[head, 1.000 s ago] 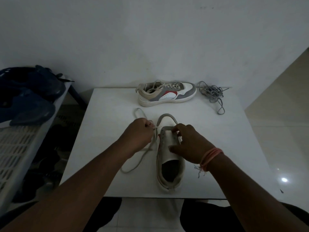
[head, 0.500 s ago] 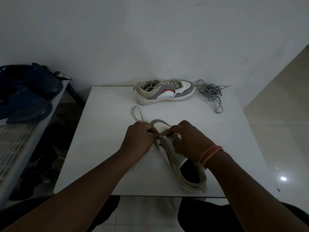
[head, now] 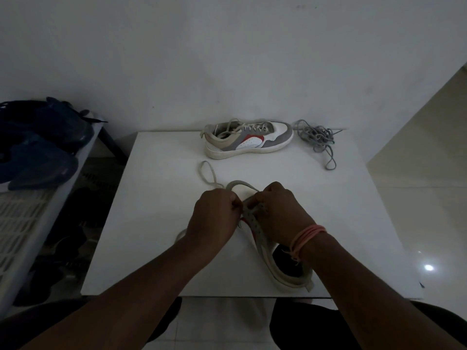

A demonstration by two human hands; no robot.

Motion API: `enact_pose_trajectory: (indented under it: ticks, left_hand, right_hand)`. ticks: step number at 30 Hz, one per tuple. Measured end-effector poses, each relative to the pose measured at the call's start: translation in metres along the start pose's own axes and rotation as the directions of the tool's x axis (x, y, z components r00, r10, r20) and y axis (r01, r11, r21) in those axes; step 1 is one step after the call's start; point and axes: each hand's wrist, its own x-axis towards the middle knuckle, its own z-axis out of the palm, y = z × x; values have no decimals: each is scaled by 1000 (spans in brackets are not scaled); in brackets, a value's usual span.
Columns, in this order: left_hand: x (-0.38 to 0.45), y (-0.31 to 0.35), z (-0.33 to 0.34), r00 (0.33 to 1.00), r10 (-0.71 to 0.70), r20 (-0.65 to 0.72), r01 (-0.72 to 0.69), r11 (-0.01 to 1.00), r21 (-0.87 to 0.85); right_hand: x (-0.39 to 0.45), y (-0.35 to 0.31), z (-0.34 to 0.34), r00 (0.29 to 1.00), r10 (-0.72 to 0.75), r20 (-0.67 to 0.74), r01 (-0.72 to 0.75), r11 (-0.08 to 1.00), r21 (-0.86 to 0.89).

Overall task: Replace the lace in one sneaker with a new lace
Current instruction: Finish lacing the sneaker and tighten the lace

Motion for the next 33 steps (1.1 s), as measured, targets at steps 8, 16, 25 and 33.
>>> enact_pose_trajectory:
  ticks: [8,16,25,33]
  left_hand:
    - [-2,-5,6,999,46,-3,-44,978,205]
    - [-20,26,-16,972,-209,109,217,974,-69]
    - [-28,24,3,962,-273,2,272,957,-102]
    - [-28,20,8,989,-148,-2,148,989,4]
  right_hand:
    - [-1,-2,12,987,85,-133,-72,993,97]
    - [5,-2,18,976,177,-127,-129,938,323]
    - [3,3,17,978,130,-161,-63,929,365]
    - [5,0,28,970,132,-203,-64,948,310]
